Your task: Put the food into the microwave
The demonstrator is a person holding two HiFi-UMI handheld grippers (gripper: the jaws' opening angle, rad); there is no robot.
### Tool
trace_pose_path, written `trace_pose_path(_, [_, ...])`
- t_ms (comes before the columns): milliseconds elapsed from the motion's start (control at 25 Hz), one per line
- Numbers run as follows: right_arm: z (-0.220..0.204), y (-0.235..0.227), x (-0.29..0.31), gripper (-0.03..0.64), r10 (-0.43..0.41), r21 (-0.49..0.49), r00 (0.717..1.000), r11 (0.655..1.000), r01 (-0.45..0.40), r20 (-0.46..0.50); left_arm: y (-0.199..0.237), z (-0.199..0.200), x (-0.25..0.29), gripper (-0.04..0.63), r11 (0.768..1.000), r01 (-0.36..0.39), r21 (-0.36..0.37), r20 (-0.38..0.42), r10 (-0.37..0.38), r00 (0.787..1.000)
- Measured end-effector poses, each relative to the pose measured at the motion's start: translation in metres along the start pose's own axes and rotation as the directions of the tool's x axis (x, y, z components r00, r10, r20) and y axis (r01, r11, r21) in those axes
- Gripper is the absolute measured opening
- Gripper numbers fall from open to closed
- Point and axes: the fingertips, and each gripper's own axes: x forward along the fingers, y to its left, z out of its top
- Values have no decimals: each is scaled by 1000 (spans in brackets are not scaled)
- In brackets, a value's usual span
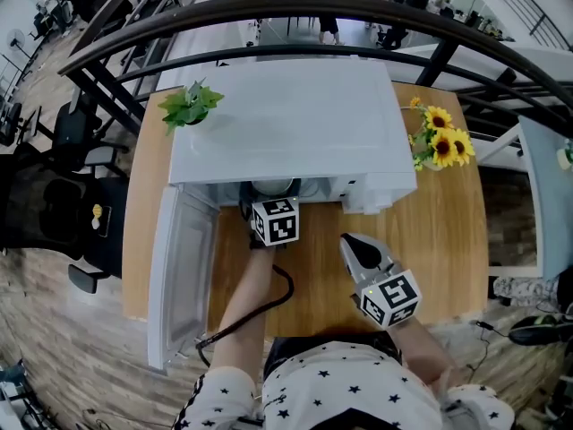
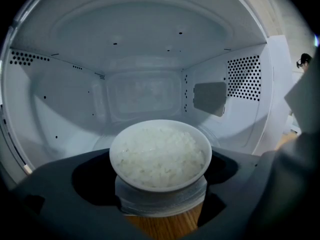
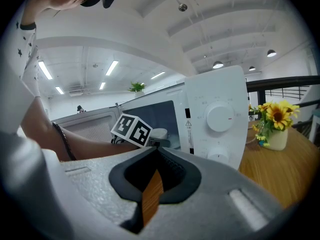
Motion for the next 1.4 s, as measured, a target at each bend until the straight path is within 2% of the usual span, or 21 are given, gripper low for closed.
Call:
trace_pose_path(440, [-3, 16, -29, 6, -21, 0, 1000, 1000, 21, 21, -5, -11, -31, 486, 999, 27, -30, -1, -27, 1000])
trace_pose_path(1000, [-5, 51, -80, 6, -37, -25, 995, 999, 39, 89, -21, -20, -122, 486, 997, 54, -60, 66, -50, 997])
trace_pose_path(1200, [-6, 64, -95, 6, -38, -30, 993, 999, 42, 116, -30, -27, -155, 486, 996, 76, -50, 75, -72, 995])
trace_pose_path(1400, [-7, 78, -111, 6, -38, -39, 990, 998, 44, 137, -41, -28, -194, 486, 991, 112, -71, 116, -103, 988])
